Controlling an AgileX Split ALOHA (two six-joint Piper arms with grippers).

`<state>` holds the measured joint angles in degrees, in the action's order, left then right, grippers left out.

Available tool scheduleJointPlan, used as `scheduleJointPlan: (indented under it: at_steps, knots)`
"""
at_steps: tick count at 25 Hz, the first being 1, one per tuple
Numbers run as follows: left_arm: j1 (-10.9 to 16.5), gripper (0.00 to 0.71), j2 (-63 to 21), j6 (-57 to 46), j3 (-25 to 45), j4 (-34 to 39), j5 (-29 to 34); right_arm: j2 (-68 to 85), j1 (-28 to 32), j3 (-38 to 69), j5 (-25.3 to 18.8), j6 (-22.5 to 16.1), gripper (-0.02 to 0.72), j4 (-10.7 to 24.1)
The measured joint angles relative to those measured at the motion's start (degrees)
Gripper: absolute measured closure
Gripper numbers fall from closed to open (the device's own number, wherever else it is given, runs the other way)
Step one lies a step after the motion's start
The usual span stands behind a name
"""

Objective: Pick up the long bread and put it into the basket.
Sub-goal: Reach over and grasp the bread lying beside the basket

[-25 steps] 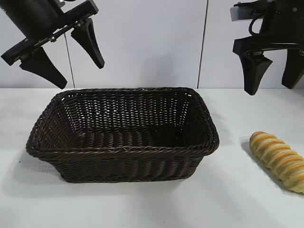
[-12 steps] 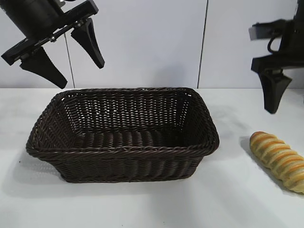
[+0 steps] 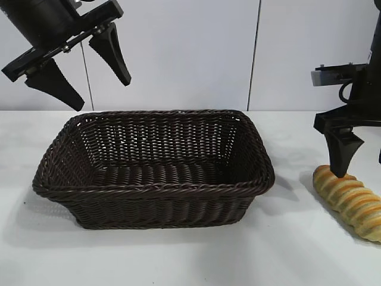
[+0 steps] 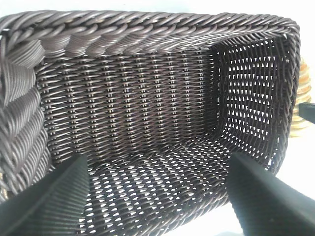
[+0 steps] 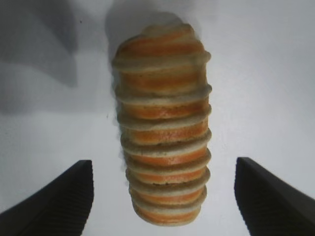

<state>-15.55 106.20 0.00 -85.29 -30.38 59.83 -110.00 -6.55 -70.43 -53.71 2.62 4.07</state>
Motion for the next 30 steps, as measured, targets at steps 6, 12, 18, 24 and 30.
scheduleJointPlan:
  at_steps: [6, 12, 18, 24, 30]
  knots:
    - [0.0, 0.148, 0.0, 0.0, 0.0, 0.0, 0.0, -3.6, 0.0, 0.0, 1.1, -0.3, 0.134, 0.0]
    - [0.0, 0.148, 0.0, 0.0, 0.0, 0.0, 0.0, -4.5, 0.0, 0.0, 1.7, -0.4, 0.137, 0.8]
    - [0.0, 0.148, 0.0, 0.0, 0.0, 0.0, 0.0, -4.6, 0.0, 0.0, 1.6, -0.6, 0.309, 1.2]
    - [0.0, 0.148, 0.0, 0.0, 0.0, 0.0, 0.0, -4.6, 0.0, 0.0, 0.8, -0.8, 0.463, 1.2]
    - [0.0, 0.148, 0.0, 0.0, 0.0, 0.0, 0.0, -3.2, 0.0, -3.8, -4.3, -0.9, 0.473, 0.5]
